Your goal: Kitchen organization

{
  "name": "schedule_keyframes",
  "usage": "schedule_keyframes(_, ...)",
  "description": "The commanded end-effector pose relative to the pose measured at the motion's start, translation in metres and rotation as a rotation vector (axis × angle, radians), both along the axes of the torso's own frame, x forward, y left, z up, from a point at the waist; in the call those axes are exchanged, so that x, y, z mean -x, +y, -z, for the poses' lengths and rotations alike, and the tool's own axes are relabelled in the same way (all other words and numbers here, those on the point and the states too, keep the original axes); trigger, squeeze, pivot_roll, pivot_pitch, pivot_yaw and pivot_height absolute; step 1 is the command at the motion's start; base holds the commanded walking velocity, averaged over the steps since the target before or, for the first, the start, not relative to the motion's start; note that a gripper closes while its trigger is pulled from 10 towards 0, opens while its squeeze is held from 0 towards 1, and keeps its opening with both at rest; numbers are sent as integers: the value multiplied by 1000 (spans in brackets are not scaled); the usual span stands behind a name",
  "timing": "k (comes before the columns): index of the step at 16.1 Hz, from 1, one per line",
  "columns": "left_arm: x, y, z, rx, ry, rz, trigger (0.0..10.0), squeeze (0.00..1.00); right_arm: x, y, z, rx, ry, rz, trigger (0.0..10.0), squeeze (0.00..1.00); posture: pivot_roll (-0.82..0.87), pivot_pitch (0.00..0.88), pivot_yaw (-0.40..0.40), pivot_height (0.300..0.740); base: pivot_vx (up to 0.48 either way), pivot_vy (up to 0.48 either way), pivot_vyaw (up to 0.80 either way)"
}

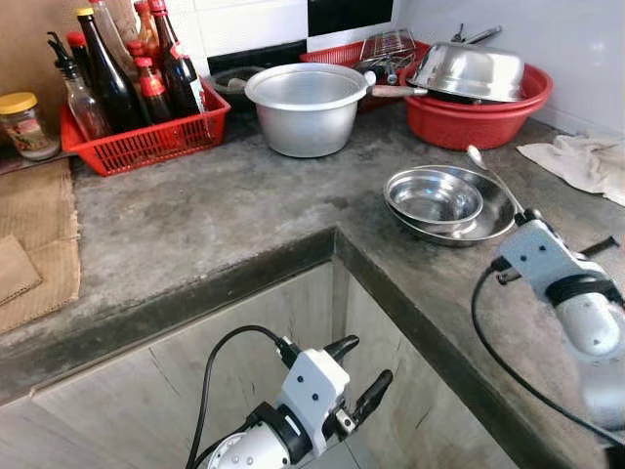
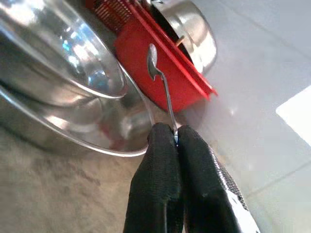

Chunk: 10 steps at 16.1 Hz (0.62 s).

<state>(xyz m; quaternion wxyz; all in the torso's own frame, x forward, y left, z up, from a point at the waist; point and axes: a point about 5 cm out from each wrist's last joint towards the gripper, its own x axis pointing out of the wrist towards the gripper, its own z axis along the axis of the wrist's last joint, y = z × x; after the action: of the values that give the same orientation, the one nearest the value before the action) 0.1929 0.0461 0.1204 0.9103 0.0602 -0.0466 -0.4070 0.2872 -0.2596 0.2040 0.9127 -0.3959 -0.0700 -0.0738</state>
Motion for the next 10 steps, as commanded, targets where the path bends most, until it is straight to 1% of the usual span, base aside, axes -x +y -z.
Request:
schedule_keyframes(1,-1,3,1,4,2,-15,10000,0,4,-2,-10,-77,-57,34,0,0,80,84,4,740,0,0,0)
schedule_keyframes(2,-4,5,-2,22,3,-40,10000,0,8,4,-11,-176,-92,41,0,0,80,84,4,740,0,0,0)
schedule_keyframes(3,-8,8,-8,59,0,-76,10000,0,12,23,-11,-356,-129,-11,0,0,77,87,6,740,0,0,0)
schedule_keyframes(4,-13,7,-17,83,-25,-99,10000,0,18,46,-13,-441,-158,-72,0,0,82,89,5,740,0,0,0)
schedule_keyframes(5,-15,7,-20,91,-33,-105,10000,0,19,52,-14,-450,-166,-86,0,0,82,89,5,740,0,0,0)
schedule_keyframes(6,-21,5,-34,137,-59,-123,10000,0,24,71,-16,-526,-187,-119,0,0,82,89,10,740,0,0,0)
schedule_keyframes(7,-23,4,-42,160,-80,-126,10000,0,26,81,-17,-582,-193,-135,0,0,84,86,12,740,0,0,0)
schedule_keyframes(8,-24,4,-45,164,-87,-125,10000,0,27,83,-17,-596,-189,-134,0,0,84,86,12,740,0,0,0)
schedule_keyframes(9,-25,4,-48,167,-97,-125,10000,0,30,86,-15,-652,-176,-120,0,0,82,84,16,740,0,0,0)
schedule_keyframes(10,-26,4,-50,167,-103,-127,10000,0,33,87,-16,-677,-172,-113,0,0,79,86,19,740,0,0,0)
